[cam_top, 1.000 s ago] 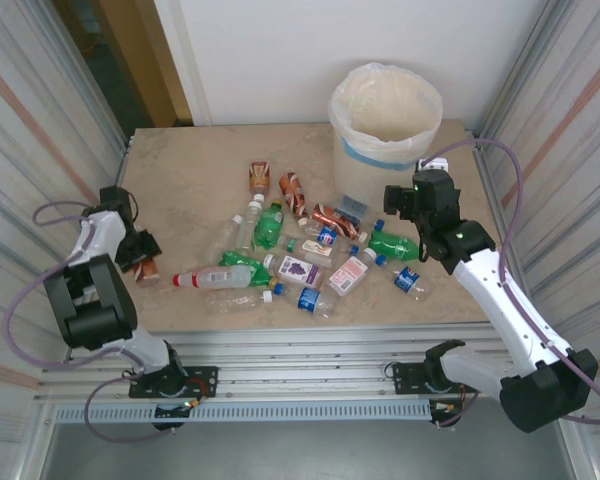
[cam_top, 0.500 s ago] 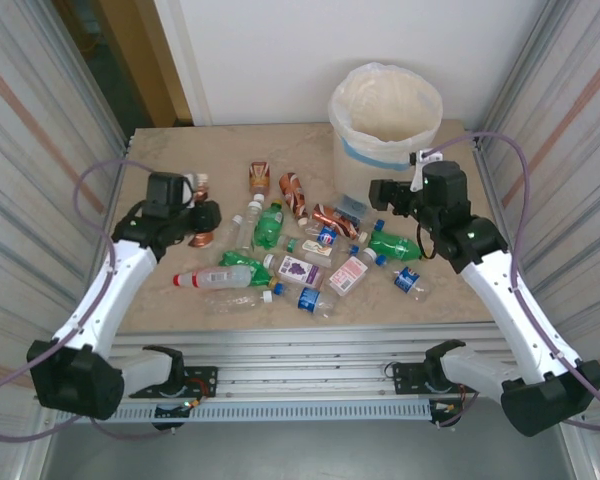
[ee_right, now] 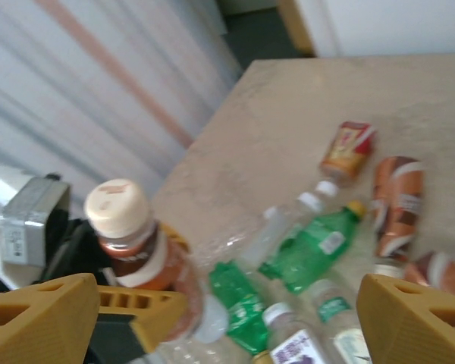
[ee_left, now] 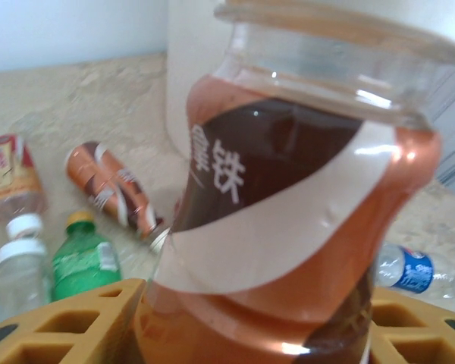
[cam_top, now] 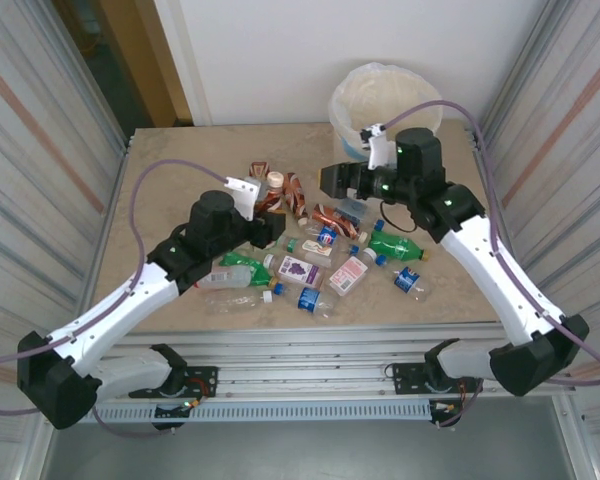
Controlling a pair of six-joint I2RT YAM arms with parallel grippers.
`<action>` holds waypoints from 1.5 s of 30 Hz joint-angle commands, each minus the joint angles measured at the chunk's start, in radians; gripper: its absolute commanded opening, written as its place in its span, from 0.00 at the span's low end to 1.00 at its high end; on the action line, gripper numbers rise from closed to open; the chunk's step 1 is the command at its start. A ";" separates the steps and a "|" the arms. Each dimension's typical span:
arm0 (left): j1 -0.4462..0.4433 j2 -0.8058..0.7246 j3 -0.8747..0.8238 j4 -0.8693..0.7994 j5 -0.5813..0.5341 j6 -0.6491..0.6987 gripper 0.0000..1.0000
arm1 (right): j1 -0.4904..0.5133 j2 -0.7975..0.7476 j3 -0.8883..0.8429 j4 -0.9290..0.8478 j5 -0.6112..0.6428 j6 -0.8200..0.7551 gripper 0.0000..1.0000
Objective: Put the plastic bottles in the bin
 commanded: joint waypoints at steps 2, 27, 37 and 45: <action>-0.012 0.021 0.008 0.107 0.064 0.016 0.36 | 0.069 0.063 0.074 -0.008 -0.083 0.002 0.81; -0.030 0.026 -0.004 0.119 0.150 0.035 0.42 | 0.146 0.225 0.114 0.073 -0.069 0.003 0.42; -0.030 -0.052 -0.028 0.121 0.043 -0.018 0.99 | 0.130 0.161 0.117 0.043 0.027 -0.027 0.13; -0.030 -0.218 -0.082 0.094 -0.108 -0.066 0.99 | -0.056 0.116 0.259 -0.008 0.082 -0.056 0.09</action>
